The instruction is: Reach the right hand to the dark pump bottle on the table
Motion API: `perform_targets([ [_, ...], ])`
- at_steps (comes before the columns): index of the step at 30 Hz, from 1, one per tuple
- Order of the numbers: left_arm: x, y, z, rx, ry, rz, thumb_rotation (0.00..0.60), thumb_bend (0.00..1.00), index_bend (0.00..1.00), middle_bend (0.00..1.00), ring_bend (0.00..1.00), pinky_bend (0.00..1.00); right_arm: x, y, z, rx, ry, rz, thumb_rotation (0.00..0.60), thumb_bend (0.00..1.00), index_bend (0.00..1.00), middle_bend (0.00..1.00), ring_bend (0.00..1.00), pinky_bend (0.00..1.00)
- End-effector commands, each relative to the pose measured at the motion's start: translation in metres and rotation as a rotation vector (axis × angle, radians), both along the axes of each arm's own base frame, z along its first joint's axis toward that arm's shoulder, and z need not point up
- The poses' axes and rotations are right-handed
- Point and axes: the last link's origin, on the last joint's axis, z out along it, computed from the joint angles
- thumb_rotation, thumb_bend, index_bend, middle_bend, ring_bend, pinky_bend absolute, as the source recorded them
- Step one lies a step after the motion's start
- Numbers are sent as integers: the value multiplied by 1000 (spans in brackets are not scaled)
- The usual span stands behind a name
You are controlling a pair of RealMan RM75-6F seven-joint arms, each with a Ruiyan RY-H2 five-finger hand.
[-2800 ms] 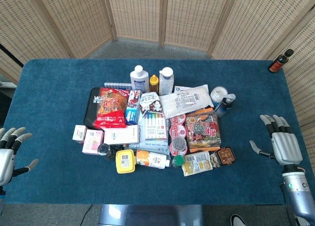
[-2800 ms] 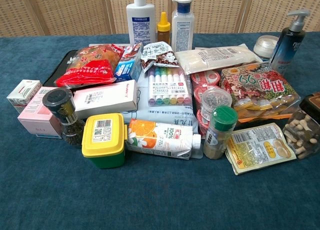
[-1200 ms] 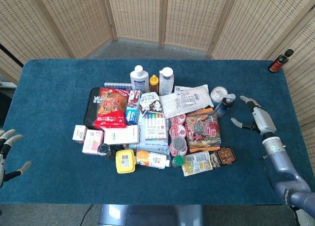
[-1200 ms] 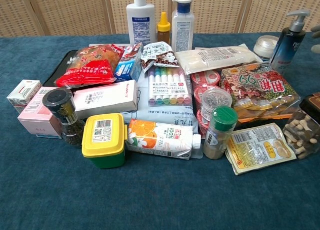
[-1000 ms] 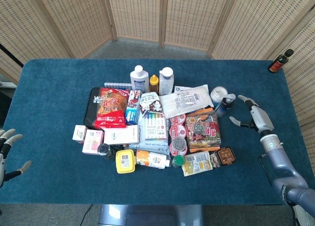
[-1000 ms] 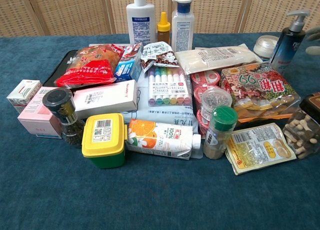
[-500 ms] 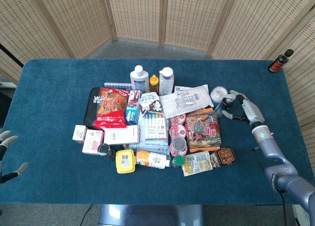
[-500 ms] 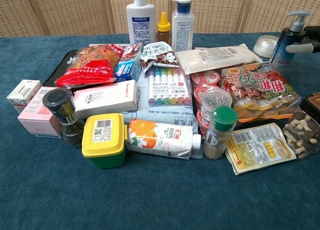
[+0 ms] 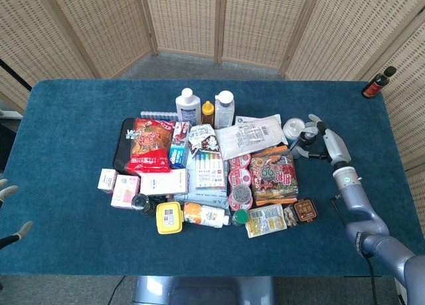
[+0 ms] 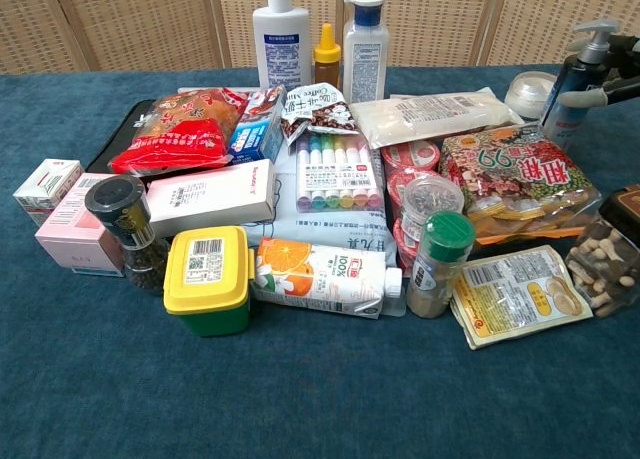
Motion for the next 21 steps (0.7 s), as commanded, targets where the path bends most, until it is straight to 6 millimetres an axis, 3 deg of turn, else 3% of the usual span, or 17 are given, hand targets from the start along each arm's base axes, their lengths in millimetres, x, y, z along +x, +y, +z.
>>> perform_targets([
  [1,-2,-2,1,5,-3,6,568,183,240,190,138,0,0,0,-1,-54,-15,-3,600,280,277,725,752,632],
  [3,-3,-3,1,6,-4,10,566,182,242,190,137,0,-1,2,0,-77,-23,-5,600,314,371,820,891,711],
  [6,-5,-3,1,9,-6,13,570,183,246,190,139,0,-6,6,4,-104,-20,-11,600,324,429,883,961,746],
  [14,-4,1,-1,2,-8,-1,570,182,249,193,139,0,-16,17,15,-138,-40,-35,600,323,449,916,992,761],
  [21,-5,3,-2,-2,-9,-4,571,182,253,195,138,0,-8,20,31,-172,-53,-1,600,324,449,918,1000,770],
])
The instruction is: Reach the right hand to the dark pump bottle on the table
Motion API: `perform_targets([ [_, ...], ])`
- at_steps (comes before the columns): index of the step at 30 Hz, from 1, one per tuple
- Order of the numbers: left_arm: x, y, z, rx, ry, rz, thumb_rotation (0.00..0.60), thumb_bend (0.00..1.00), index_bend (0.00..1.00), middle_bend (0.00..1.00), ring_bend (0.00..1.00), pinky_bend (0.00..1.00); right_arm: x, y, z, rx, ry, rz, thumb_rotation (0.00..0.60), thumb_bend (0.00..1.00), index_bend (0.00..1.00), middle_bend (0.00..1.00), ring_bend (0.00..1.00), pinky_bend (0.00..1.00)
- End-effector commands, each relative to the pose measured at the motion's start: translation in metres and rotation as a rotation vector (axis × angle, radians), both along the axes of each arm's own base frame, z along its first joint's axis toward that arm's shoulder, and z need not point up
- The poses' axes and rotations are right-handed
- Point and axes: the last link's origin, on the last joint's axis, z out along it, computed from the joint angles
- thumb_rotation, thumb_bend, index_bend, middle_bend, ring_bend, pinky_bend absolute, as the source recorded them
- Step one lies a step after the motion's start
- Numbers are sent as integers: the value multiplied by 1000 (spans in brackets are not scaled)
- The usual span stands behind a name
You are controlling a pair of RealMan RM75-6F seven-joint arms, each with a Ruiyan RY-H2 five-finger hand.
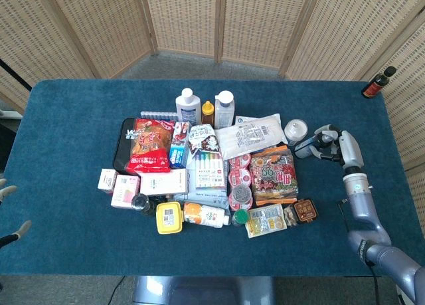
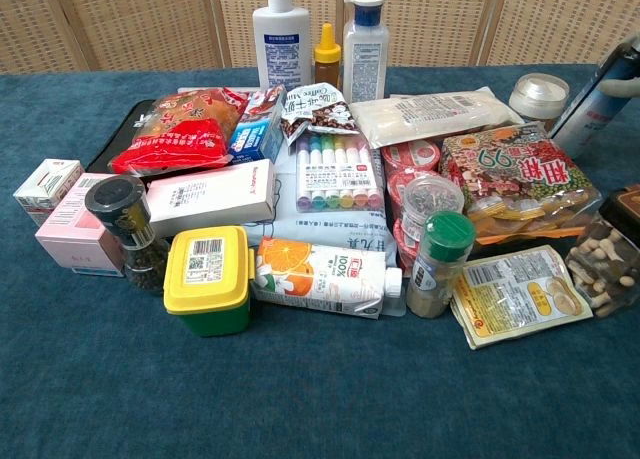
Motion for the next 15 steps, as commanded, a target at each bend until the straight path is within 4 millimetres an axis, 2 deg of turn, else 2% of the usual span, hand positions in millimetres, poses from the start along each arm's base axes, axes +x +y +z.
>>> perform_targets([
  [1,0,1,-1,-4,-2,-3,572,182,254,195,139,0,7,1,12,-23,6,30,600,324,449,918,1000,770],
  [15,5,4,-6,-15,-10,-38,568,183,253,197,138,0,70,6,68,-104,-2,190,600,323,450,918,1000,771],
])
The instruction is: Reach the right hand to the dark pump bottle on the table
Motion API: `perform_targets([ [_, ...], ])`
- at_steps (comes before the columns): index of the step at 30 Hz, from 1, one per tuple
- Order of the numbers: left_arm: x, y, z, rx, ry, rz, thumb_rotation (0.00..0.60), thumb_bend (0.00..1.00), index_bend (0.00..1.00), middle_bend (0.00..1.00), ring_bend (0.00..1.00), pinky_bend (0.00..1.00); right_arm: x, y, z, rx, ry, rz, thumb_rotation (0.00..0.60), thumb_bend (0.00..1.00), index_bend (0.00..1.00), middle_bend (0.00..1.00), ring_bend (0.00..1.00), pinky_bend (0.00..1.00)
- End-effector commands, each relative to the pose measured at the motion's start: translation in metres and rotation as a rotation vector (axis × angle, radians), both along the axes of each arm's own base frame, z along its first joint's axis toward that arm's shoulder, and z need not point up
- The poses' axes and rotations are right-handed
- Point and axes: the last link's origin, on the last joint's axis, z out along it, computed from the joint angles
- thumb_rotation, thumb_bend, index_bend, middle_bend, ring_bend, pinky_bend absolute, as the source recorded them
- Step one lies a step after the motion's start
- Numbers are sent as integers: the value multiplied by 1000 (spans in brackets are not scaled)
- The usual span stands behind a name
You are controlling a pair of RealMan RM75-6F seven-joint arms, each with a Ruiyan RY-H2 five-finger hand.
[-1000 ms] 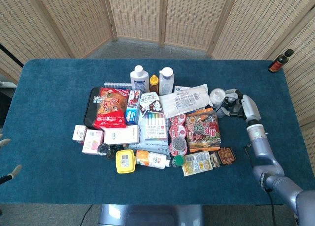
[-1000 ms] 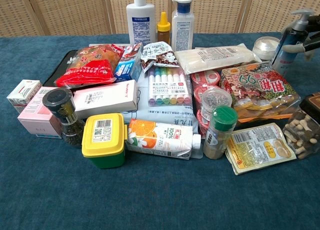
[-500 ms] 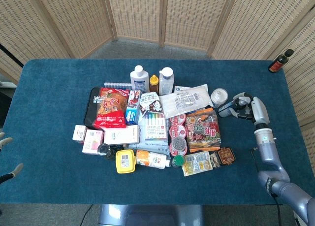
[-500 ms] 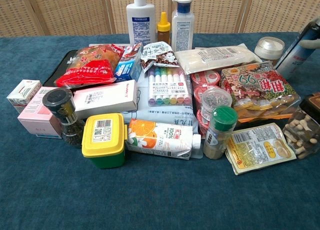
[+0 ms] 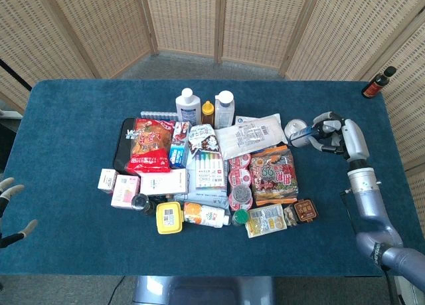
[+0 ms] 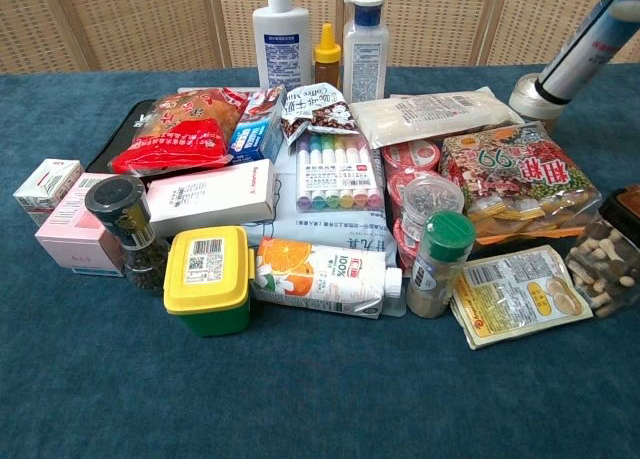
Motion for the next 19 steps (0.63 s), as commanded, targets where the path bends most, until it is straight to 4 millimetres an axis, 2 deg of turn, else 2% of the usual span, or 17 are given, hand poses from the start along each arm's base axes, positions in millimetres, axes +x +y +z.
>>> perform_targets([
  [1,0,0,0,0,-1,-4,568,183,253,196,138,0,20,0,24,-48,5,44,600,323,449,918,1000,770],
  [10,0,2,-2,-1,-7,-12,569,182,254,197,138,0,52,8,52,-85,-37,105,600,323,452,918,1000,770],
  [19,-1,2,-6,-8,-12,-19,570,182,254,199,138,0,58,18,52,-76,-27,121,600,324,457,918,1000,770],
])
